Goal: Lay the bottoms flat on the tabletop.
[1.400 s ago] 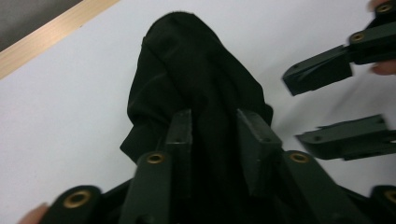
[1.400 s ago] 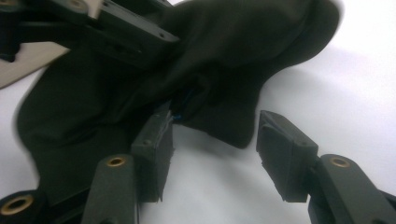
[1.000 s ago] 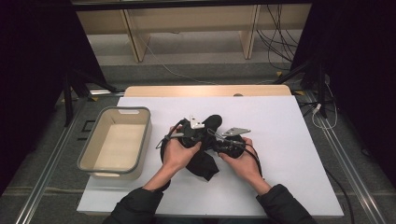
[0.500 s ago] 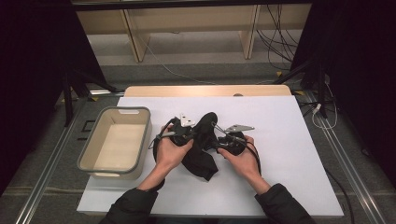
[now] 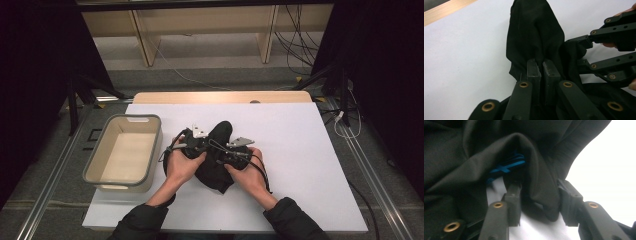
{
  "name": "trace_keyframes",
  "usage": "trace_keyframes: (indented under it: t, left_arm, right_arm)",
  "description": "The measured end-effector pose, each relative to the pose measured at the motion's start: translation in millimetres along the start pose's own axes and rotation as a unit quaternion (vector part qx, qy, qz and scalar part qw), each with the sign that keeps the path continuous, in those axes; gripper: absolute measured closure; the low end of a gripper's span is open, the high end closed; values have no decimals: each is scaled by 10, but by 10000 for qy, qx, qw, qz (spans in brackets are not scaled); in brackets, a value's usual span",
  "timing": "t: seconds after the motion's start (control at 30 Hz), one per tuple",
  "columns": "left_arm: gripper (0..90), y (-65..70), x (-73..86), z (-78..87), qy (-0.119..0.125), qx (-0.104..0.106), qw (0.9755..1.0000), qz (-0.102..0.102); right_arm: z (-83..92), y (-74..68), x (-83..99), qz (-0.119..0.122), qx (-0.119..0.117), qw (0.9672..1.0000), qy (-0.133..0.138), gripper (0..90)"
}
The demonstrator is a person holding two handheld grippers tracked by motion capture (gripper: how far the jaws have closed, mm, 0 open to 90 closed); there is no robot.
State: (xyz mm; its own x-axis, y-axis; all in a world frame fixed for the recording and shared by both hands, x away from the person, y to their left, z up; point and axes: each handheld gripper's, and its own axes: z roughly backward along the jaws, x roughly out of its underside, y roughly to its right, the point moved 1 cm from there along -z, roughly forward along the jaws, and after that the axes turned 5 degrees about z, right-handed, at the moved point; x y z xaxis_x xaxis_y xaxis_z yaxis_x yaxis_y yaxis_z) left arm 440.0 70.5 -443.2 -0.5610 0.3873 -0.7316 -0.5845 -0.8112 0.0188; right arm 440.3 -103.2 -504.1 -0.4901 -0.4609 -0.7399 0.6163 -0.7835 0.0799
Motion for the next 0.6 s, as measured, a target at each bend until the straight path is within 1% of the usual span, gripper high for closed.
trace_keyframes:
  t: [0.07,0.13,0.17,0.23,0.27,0.33,0.37,0.4,0.47,0.5,0.53,0.57,0.6]
  left_arm:
    - [851,0,1,3,3,11,10000,-7]
    - [851,-3,1,9,10,25,10000,8]
    - [851,-5,3,13,13,39,10000,16]
    - [851,-5,7,10,24,45,10000,21]
    - [851,-4,8,9,32,54,10000,33]
    - [850,1,6,8,54,66,10000,42]
    - [849,10,-2,5,72,96,9999,62]
    - [848,17,-12,0,100,117,9999,64]
    - [840,40,-39,-11,146,143,9998,78]
    - [834,63,-63,-24,168,179,9997,80]
    - [818,78,-78,-36,187,192,9996,78]
    - [800,101,-99,-53,220,197,9995,78]
    - [767,124,-122,-69,266,201,9994,79]
  right_arm:
    - [5,6,2,-18,-1,10000,-21,633]
    - [26,24,-7,-54,-39,10000,-20,733]
    - [34,44,-10,16,-28,10000,-28,740]
    - [36,70,-6,29,-72,10000,-35,751]
    - [44,75,-9,-59,-80,9999,-43,756]
    - [73,134,-10,-31,-27,10000,-37,763]
    - [84,153,-11,-55,-23,10000,-52,764]
    - [113,194,-10,-77,9,10000,-52,765]
    - [167,278,-14,-26,128,9999,-25,765]
    - [191,314,-15,-55,165,9998,-12,764]
    - [229,387,-16,-26,210,9998,-38,764]
    - [253,430,-18,-46,230,9997,-22,765]
    - [287,491,-18,-28,304,9995,-27,764]
